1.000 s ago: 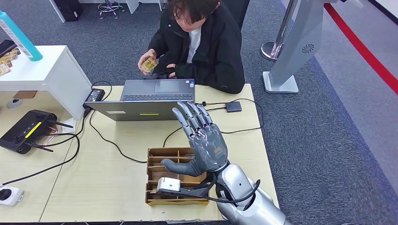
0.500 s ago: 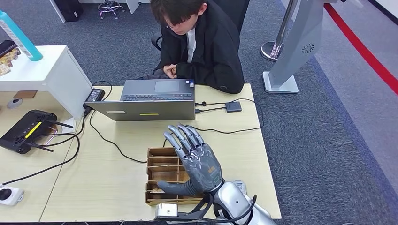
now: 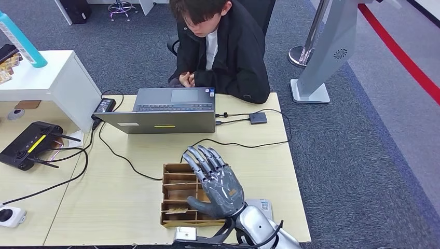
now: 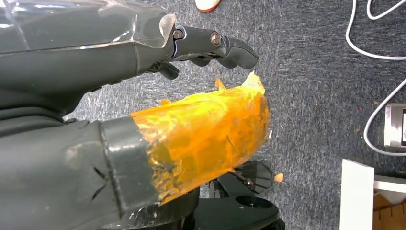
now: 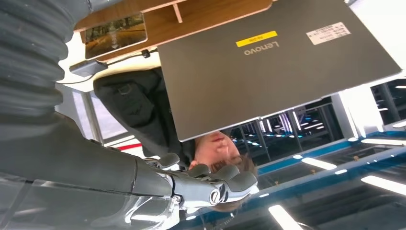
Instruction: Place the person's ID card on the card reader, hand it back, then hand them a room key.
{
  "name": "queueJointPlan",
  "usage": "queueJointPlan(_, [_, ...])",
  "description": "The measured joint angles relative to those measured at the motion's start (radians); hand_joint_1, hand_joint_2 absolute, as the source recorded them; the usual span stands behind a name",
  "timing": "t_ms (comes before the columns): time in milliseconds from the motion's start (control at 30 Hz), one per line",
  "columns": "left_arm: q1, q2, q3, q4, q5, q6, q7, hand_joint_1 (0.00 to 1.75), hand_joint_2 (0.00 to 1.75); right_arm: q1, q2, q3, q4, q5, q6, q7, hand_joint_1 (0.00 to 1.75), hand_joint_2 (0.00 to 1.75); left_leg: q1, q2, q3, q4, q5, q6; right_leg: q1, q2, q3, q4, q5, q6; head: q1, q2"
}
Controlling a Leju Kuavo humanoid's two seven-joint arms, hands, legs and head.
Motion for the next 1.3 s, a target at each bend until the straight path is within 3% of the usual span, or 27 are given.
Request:
queueJointPlan(667, [-0.001,0.002,0.000,0.000,0.000,-0.011,0.039,0.00,0.00,-0.021,0.000,-0.058,0.103,0.063,0.032,0.069,0.02,1.75,0.000,0.000,0.000,0.000,0.000,0.000,0.000,0.000,0.000,0.000,0.000,0.000,0.000,0.000])
queueJointPlan(1100, [-0.001,0.002,0.000,0.000,0.000,-0.011,0.046,0.00,0.00,-0.019,0.000,-0.076,0.103,0.066,0.039,0.071,0.31,1.75,0.000,0.000,0.000,0.000,0.000,0.000,0.000,0.000,0.000,0.000,0.000,0.000,0.000,0.000])
queueJointPlan(1300, [-0.001,0.003,0.000,0.000,0.000,-0.018,0.052,0.00,0.00,-0.018,0.000,-0.077,0.102,0.069,0.039,0.071,0.55,1.75,0.000,0.000,0.000,0.000,0.000,0.000,0.000,0.000,0.000,0.000,0.000,0.000,0.000,0.000])
